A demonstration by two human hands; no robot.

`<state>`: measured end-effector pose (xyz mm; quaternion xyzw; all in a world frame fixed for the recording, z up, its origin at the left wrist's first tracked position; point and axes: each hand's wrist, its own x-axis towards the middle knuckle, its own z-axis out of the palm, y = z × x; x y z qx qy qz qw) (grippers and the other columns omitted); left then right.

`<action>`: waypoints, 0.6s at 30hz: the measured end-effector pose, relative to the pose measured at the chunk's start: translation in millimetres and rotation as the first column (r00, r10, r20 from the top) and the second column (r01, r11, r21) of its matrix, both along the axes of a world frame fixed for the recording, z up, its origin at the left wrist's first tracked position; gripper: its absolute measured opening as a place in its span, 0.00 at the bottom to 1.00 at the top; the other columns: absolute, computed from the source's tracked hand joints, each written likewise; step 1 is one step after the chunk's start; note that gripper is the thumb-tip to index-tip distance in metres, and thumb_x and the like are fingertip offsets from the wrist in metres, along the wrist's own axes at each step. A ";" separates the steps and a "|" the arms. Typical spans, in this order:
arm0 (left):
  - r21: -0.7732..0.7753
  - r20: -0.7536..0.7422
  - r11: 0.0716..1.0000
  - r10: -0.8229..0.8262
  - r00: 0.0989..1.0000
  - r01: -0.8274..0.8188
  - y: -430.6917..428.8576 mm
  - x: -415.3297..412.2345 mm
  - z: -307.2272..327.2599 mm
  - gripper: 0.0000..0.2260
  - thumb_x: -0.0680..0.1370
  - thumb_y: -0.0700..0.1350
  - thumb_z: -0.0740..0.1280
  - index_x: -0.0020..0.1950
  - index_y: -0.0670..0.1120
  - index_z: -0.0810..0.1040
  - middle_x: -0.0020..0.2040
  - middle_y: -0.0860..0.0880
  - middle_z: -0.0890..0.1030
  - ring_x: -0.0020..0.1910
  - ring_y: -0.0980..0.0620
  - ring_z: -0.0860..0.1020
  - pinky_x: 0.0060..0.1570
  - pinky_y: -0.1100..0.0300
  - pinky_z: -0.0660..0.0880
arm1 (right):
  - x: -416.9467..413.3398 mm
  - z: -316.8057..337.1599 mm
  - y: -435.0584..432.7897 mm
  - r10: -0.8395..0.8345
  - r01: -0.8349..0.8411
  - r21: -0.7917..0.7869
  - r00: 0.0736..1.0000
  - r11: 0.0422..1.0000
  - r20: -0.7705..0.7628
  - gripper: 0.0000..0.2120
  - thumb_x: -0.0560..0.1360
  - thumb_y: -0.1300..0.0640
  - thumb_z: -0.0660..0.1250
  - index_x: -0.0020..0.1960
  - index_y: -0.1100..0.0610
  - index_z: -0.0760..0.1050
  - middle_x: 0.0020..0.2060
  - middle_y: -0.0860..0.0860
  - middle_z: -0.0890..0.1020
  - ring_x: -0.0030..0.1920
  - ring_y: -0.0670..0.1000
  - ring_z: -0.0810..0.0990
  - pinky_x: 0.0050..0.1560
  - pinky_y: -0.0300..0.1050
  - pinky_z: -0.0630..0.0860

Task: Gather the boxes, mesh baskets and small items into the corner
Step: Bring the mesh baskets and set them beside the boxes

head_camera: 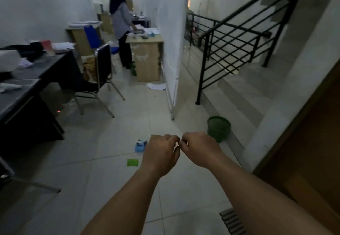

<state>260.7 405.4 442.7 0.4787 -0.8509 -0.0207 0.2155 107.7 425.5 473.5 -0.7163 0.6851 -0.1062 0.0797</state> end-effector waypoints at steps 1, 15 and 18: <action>0.010 -0.008 1.000 -0.027 1.000 0.027 -14.2 -12.9 -4.9 0.10 0.77 0.52 0.63 0.55 0.51 0.79 0.46 0.52 0.82 0.42 0.49 0.80 0.41 0.55 0.74 | -14.0 -6.5 -9.3 -0.013 0.013 0.001 1.000 1.000 0.003 0.14 0.80 0.44 0.55 0.50 0.51 0.76 0.43 0.49 0.80 0.41 0.52 0.78 0.37 0.45 0.73; 0.075 0.053 0.852 -0.522 0.851 0.518 -284.2 -146.7 -49.9 0.13 0.76 0.54 0.59 0.49 0.49 0.81 0.40 0.51 0.81 0.35 0.51 0.78 0.33 0.56 0.75 | -156.8 -61.6 -204.2 -0.163 0.159 0.046 0.978 0.986 0.131 0.13 0.80 0.47 0.59 0.60 0.47 0.76 0.50 0.45 0.80 0.44 0.47 0.76 0.41 0.43 0.71; 0.110 0.079 0.825 -0.563 0.823 0.554 -336.0 -197.8 -64.9 0.13 0.76 0.54 0.61 0.49 0.49 0.81 0.40 0.51 0.81 0.36 0.51 0.78 0.33 0.57 0.75 | -203.8 -74.5 -245.8 -0.233 0.222 0.090 0.963 0.971 0.132 0.15 0.80 0.46 0.59 0.64 0.47 0.74 0.52 0.46 0.80 0.48 0.48 0.77 0.45 0.43 0.72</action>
